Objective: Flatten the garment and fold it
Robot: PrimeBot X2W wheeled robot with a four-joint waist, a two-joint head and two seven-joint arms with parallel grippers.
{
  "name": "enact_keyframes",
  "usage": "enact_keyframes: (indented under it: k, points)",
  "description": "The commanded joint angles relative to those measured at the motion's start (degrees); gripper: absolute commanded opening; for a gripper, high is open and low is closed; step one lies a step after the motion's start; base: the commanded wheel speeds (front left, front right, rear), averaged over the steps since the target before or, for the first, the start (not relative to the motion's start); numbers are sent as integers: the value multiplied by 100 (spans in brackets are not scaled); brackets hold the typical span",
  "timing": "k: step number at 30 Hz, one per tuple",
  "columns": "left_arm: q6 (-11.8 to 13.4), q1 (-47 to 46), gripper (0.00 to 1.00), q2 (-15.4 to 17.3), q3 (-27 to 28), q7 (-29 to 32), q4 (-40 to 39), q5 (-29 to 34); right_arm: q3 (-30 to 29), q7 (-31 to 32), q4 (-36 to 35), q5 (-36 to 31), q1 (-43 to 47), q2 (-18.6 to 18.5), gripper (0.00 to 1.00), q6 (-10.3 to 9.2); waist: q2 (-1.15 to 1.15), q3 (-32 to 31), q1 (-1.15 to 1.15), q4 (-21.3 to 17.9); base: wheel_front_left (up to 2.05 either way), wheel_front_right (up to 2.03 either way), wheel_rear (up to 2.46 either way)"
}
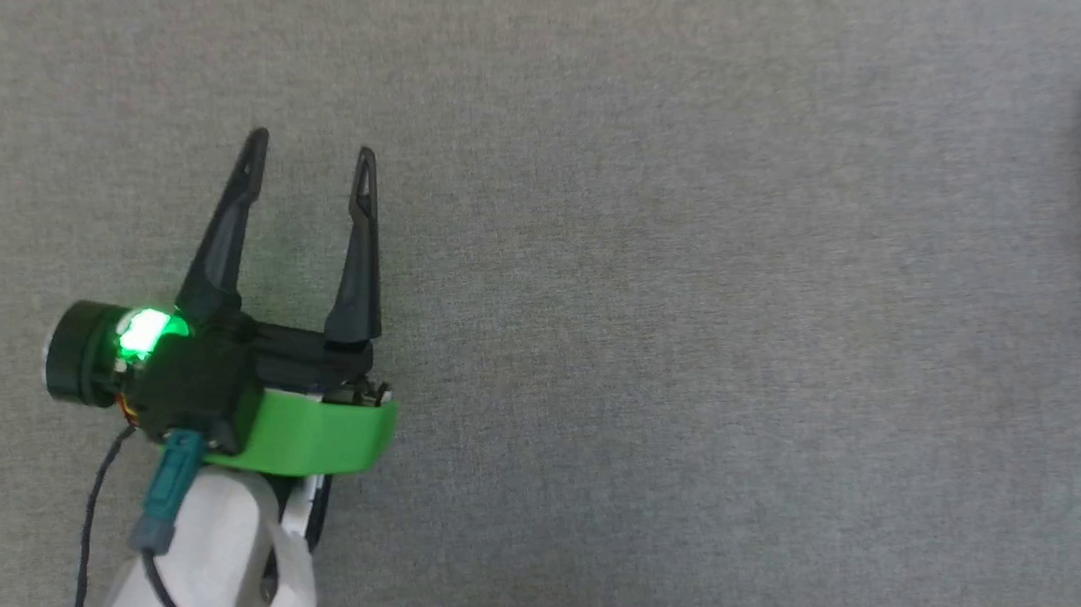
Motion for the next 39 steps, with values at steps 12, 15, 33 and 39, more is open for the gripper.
enact_keyframes:
  k: [12, 15, 33, 39]
  points:
    - [401, -63, 100, 28, 253, -155, -123, 192, -71, -587, 693, -386, -438, 196, 100, -8, 0, 206, -1, -10, 0, 0, 0]
    - [397, 18, 100, -4, 246, -196, -12, 108, -84, -689, 792, -405, -434, 233, 100, -8, 0, -55, -1, 4, 0, 0, 0]
    - [259, 1133, 100, -186, 356, -352, 547, -669, 156, -1087, -1703, 221, 1610, 1779, 100, -8, 0, -2321, -1, 496, 0, 0, 0]
    - [215, 1183, 100, -162, 347, -289, 732, -774, 100, -1445, -2892, -144, 2367, 2582, 100, -8, 0, -2657, -1, 709, 0, 0, 0]
